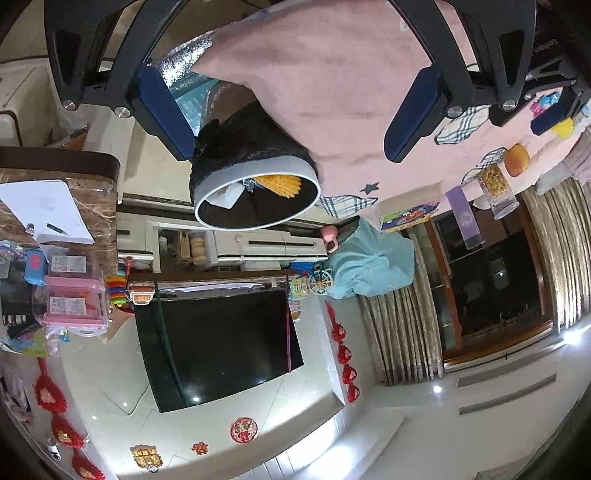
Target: Collect trash
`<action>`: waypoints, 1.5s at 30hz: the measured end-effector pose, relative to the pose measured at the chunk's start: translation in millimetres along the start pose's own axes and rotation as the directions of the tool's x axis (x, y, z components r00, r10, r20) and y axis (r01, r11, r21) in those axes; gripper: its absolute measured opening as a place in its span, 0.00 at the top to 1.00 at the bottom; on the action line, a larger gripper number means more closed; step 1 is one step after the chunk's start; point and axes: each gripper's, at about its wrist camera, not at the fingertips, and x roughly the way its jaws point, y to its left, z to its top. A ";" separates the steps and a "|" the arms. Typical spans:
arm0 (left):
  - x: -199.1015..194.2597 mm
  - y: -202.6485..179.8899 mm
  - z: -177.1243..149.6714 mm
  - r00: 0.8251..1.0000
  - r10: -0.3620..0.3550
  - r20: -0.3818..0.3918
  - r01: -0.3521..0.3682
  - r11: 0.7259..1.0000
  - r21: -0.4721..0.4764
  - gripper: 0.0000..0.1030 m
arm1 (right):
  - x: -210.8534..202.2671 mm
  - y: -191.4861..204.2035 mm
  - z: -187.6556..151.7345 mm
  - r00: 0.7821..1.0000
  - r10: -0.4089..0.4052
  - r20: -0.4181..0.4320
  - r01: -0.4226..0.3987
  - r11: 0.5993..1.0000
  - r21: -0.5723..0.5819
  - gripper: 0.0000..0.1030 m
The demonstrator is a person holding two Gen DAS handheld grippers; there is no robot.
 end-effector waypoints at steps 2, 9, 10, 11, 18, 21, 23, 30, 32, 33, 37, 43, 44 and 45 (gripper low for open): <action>0.3 -0.9 -0.6 1.000 0.005 -0.001 -0.005 1.000 0.005 0.00 | 1.0 1.0 -3.2 1.000 -0.006 -0.005 0.006 1.000 -0.006 0.00; -2.6 0.9 -0.8 1.000 0.011 0.010 -0.011 1.000 0.001 0.00 | 5.3 6.4 -10.7 1.000 -0.014 -0.027 0.013 0.999 -0.038 0.00; -2.9 1.1 -0.8 1.000 0.012 0.010 -0.012 1.000 0.001 0.00 | 5.9 6.5 -11.4 0.999 -0.013 -0.030 0.012 0.999 -0.038 0.00; -2.9 1.4 -1.2 1.000 0.012 0.010 -0.012 1.000 0.000 0.00 | 6.5 6.5 -11.8 0.999 -0.012 -0.032 0.011 0.999 -0.038 0.00; -4.1 2.5 -0.9 1.000 0.018 0.018 -0.018 1.000 0.000 0.00 | 4.6 8.9 -12.3 0.999 -0.006 -0.031 0.004 0.999 -0.048 0.00; -3.9 2.5 -0.9 1.000 0.019 0.018 -0.019 1.000 -0.002 0.00 | 4.4 9.7 -12.3 1.000 -0.004 -0.031 0.002 0.999 -0.050 0.00; -4.0 2.8 -0.9 1.000 0.019 0.020 -0.018 1.000 -0.003 0.00 | 4.2 9.6 -12.3 1.000 0.000 -0.029 -0.001 0.999 -0.049 0.00; -5.3 3.3 -1.7 0.999 0.026 0.032 -0.026 1.000 -0.009 0.00 | 2.9 10.4 -11.8 1.000 0.004 -0.023 -0.005 0.999 -0.051 0.00; -7.0 3.8 -2.1 0.999 0.027 0.038 -0.027 1.000 -0.011 0.00 | 2.5 10.4 -11.7 1.000 0.005 -0.021 -0.006 0.999 -0.051 0.00; -7.4 4.1 -1.9 0.999 0.026 0.039 -0.026 1.000 -0.012 0.00 | 2.1 10.6 -11.6 1.000 0.006 -0.019 -0.007 0.999 -0.052 0.00; -8.6 4.6 -3.1 0.999 0.025 0.040 -0.024 1.000 -0.013 0.00 | 0.9 11.8 -11.4 1.000 0.007 -0.015 -0.008 0.998 -0.056 0.00; -9.1 3.2 -3.5 0.999 0.026 0.039 -0.026 1.000 -0.014 0.00 | 1.5 11.0 -11.6 1.000 0.011 -0.019 -0.012 0.999 -0.053 0.00; -9.4 3.6 -3.6 0.999 0.026 0.040 -0.026 1.000 -0.014 0.00 | 1.5 10.9 -11.5 1.000 0.011 -0.018 -0.012 0.999 -0.053 0.00; -9.3 3.6 -3.6 0.999 0.025 0.039 -0.025 1.000 -0.014 0.00 | 1.6 10.7 -11.5 1.000 0.013 -0.019 -0.014 0.999 -0.052 0.00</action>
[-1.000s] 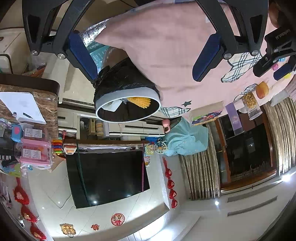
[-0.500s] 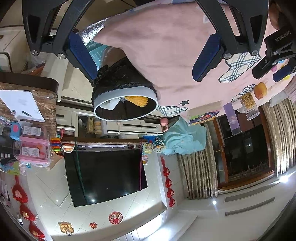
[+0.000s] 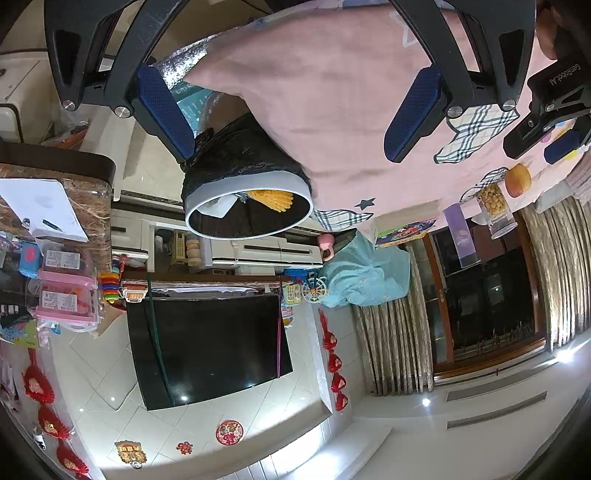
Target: Collect trash
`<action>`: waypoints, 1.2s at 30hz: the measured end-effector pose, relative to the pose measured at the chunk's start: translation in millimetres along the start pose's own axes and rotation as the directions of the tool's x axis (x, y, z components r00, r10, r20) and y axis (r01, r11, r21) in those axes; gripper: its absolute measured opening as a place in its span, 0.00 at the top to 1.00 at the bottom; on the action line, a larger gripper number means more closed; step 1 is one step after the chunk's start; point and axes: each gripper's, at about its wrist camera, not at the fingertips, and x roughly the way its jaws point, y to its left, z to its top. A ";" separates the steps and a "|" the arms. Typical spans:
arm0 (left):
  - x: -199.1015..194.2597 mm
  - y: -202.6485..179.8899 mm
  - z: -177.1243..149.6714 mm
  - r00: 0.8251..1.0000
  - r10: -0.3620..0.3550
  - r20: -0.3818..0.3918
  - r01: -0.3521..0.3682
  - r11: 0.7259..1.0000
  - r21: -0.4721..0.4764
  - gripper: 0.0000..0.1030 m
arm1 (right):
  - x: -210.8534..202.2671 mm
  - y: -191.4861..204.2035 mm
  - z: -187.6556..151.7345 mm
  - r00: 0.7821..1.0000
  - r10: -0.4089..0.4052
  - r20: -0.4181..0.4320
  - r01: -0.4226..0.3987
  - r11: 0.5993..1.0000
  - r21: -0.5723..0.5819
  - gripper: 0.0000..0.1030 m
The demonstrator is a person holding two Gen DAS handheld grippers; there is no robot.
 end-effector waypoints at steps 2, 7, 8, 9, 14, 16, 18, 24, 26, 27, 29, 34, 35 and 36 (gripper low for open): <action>-0.1 0.0 0.1 1.000 0.001 0.001 -0.001 1.000 0.000 0.00 | -0.1 0.0 0.2 1.000 0.002 -0.001 -0.002 1.000 0.000 0.00; -0.4 -0.1 0.0 1.000 0.002 0.000 -0.002 1.000 -0.002 0.00 | 0.0 0.2 0.8 1.000 0.004 0.002 -0.004 1.000 0.001 0.00; 0.0 0.3 0.3 1.000 0.000 0.001 0.000 1.000 -0.001 0.00 | -0.2 0.5 0.6 1.000 0.005 0.002 -0.005 1.000 0.001 0.00; 0.1 0.2 0.2 1.000 0.000 0.001 0.000 1.000 -0.001 0.00 | -0.8 0.7 0.1 1.000 0.006 0.003 -0.006 1.000 0.001 0.00; 0.2 0.3 0.3 1.000 0.002 -0.004 -0.002 1.000 -0.002 0.00 | -2.1 1.6 0.6 1.000 0.009 0.006 -0.009 1.000 0.001 0.00; -0.6 -0.1 -0.1 1.000 0.002 -0.004 -0.002 1.000 -0.002 0.00 | -1.9 1.8 0.8 1.000 0.009 0.005 -0.009 1.000 0.002 0.00; -0.1 0.3 0.1 1.000 0.001 -0.004 -0.001 1.000 -0.001 0.00 | -2.4 2.0 0.8 1.000 0.009 0.005 -0.009 1.000 0.003 0.00; -0.2 -0.4 -0.2 1.000 0.001 -0.005 -0.001 1.000 -0.001 0.00 | -3.9 3.5 1.0 1.000 0.011 0.006 -0.011 1.000 0.004 0.00; -0.6 -0.2 -0.5 1.000 0.000 -0.005 0.000 1.000 -0.001 0.00 | -3.7 3.3 0.9 1.000 0.012 0.005 -0.012 1.000 0.004 0.00; -0.8 -0.2 -1.1 1.000 0.000 -0.005 0.000 1.000 -0.001 0.00 | -3.7 3.5 0.9 1.000 0.013 0.005 -0.013 1.000 0.004 0.00; -0.8 0.1 -1.5 1.000 0.000 -0.006 0.000 1.000 -0.001 0.00 | -4.4 4.6 1.2 1.000 0.014 0.004 -0.014 1.000 0.004 0.00; -0.9 0.0 -1.6 1.000 0.000 -0.005 0.000 1.000 -0.001 0.00 | -5.1 6.2 1.4 1.000 0.018 0.007 -0.018 1.000 0.004 0.00; -0.4 0.0 -1.4 1.000 -0.001 -0.007 0.001 1.000 0.000 0.00 | -5.0 6.2 1.4 1.000 0.020 0.008 -0.020 1.000 0.005 0.00; -0.6 0.0 -1.6 1.000 -0.001 -0.007 0.001 1.000 0.000 0.00 | -4.7 5.7 1.3 1.000 0.021 0.007 -0.021 1.000 0.005 0.00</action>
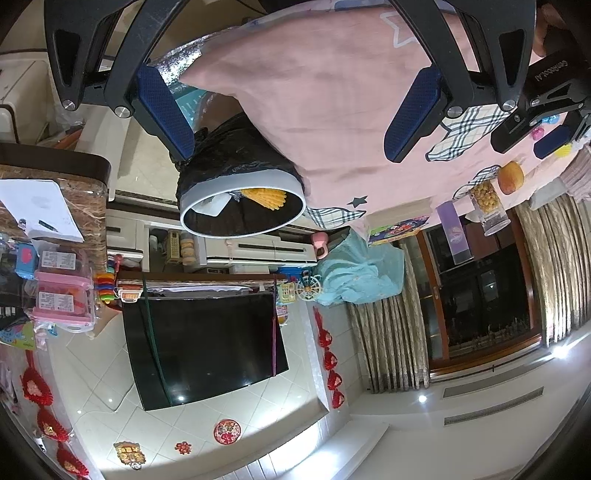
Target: Collect trash
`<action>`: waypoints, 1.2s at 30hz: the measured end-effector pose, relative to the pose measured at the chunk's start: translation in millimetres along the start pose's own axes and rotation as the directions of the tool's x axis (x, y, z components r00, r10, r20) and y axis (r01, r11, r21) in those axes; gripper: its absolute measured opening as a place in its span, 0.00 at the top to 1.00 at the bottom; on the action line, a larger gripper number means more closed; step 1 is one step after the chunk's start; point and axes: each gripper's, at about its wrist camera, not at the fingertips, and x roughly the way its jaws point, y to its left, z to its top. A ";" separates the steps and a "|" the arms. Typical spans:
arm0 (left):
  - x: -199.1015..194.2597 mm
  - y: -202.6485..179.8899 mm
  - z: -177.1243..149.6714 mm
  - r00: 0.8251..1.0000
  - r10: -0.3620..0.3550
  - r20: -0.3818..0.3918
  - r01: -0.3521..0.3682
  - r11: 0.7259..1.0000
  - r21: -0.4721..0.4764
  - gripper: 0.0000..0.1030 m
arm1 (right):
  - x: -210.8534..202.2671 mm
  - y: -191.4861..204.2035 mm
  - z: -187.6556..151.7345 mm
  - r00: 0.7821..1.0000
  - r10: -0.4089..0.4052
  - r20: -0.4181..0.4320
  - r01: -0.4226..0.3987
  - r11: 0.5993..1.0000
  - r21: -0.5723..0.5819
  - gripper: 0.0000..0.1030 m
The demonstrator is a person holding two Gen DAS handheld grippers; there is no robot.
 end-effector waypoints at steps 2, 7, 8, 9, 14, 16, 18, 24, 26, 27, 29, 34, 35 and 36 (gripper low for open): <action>0.2 0.3 -1.1 1.000 -0.001 -0.002 0.001 1.000 0.001 0.00 | -0.2 0.7 -0.1 1.000 0.000 0.000 0.000 1.000 0.000 0.00; 0.8 0.7 -1.5 1.000 -0.002 -0.004 0.002 1.000 0.000 0.00 | -0.7 1.7 0.3 1.000 0.003 -0.002 -0.003 1.000 0.004 0.00; 0.9 0.4 -1.3 1.000 -0.001 -0.003 0.001 1.000 0.001 0.00 | -0.6 1.5 0.3 1.000 0.003 -0.001 -0.003 1.000 0.003 0.00; 0.9 0.4 -1.5 1.000 -0.001 -0.003 0.001 1.000 0.002 0.00 | -0.5 1.9 0.3 1.000 0.003 -0.002 -0.003 1.000 0.002 0.00; 0.9 1.5 -1.8 1.000 -0.001 -0.005 0.001 1.000 0.000 0.00 | -0.8 1.6 0.1 1.000 0.006 -0.004 -0.006 1.000 0.002 0.00; 0.6 2.2 -2.6 1.000 -0.001 -0.005 0.001 1.000 -0.001 0.00 | -1.3 2.2 -0.1 1.000 0.009 -0.004 -0.009 1.000 0.002 0.00; 0.9 2.4 -2.7 1.000 -0.001 -0.007 0.001 1.000 0.000 0.00 | -0.9 1.8 0.1 1.000 0.011 -0.005 -0.011 1.000 0.002 0.00; 3.2 6.5 -4.6 1.000 -0.002 -0.018 0.002 1.000 -0.006 0.00 | 1.3 0.5 0.5 1.000 0.017 -0.015 -0.017 1.000 0.004 0.00; 3.5 7.0 -4.2 1.000 -0.002 -0.019 0.002 1.000 -0.003 0.00 | 2.4 0.6 0.4 1.000 0.020 -0.020 -0.020 1.000 0.005 0.00; 3.4 7.0 -4.1 1.000 -0.003 -0.018 0.003 1.000 -0.003 0.00 | 2.8 1.0 0.6 1.000 0.023 -0.021 -0.022 1.000 0.005 0.00; 4.7 7.1 -4.1 1.000 -0.004 -0.018 0.004 1.000 0.000 0.00 | 3.7 1.5 0.7 0.999 0.025 -0.024 -0.025 1.000 0.006 0.00; 7.1 9.6 -5.8 1.000 -0.006 -0.028 0.006 1.000 -0.003 0.00 | 6.0 1.8 1.3 0.999 0.034 -0.033 -0.034 0.999 0.005 0.00; 7.8 10.6 -6.2 0.999 -0.006 -0.031 0.006 1.000 -0.005 0.00 | 6.7 1.8 1.0 0.999 0.035 -0.035 -0.035 0.999 0.005 0.00; 8.6 11.7 -6.5 0.999 -0.007 -0.035 0.007 1.000 -0.008 0.00 | 7.9 1.8 0.9 0.999 0.037 -0.040 -0.037 0.999 0.006 0.00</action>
